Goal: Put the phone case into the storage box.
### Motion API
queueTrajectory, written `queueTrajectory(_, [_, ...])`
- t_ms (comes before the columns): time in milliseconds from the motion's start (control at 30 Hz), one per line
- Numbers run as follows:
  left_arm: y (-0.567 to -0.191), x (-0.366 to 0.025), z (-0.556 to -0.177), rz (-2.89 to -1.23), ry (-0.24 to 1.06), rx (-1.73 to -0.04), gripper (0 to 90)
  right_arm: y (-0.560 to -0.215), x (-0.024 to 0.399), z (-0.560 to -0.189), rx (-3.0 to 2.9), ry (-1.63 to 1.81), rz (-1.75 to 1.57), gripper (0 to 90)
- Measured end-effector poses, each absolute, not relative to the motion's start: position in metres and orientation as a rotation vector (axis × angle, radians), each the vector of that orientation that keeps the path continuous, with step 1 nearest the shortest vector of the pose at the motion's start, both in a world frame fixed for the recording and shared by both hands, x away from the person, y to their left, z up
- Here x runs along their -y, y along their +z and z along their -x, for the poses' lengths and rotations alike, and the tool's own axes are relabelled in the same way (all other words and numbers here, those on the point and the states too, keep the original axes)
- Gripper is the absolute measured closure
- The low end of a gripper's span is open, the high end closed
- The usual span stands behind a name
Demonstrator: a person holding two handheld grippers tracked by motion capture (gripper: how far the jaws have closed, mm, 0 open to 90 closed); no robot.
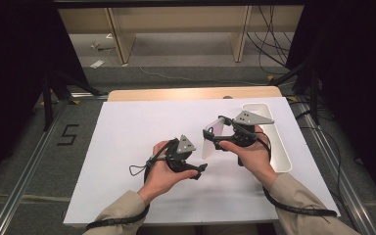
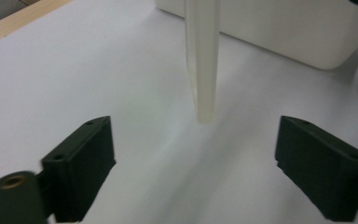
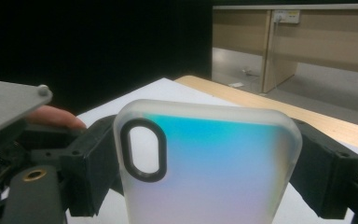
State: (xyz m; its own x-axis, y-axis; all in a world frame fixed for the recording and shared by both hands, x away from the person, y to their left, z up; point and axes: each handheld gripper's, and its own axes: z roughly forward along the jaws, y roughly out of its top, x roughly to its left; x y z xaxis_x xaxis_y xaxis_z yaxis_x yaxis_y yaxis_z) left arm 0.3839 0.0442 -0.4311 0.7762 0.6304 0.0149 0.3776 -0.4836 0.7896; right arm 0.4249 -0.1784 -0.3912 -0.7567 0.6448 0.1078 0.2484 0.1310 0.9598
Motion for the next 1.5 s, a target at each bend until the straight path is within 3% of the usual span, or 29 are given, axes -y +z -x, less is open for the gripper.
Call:
queueTrajectory(133, [-0.429,-0.059,-0.381,-2.168,0.388,-0.726,0.2,-0.389,0.183,-0.426,-2.07,1.651,-0.868,18.4])
queueTrajectory(667, [-0.43,-0.109,-0.374,-2.12,0.405,-0.751,0.0,-0.383,0.195,-0.431,-2.045,1.62,-0.897,18.4])
queueTrajectory(1500, [-0.428,-0.142,-0.367,-2.06,0.46,-0.775,0.0,-0.374,0.216,-0.438,-2.004,1.59,-0.946,18.4])
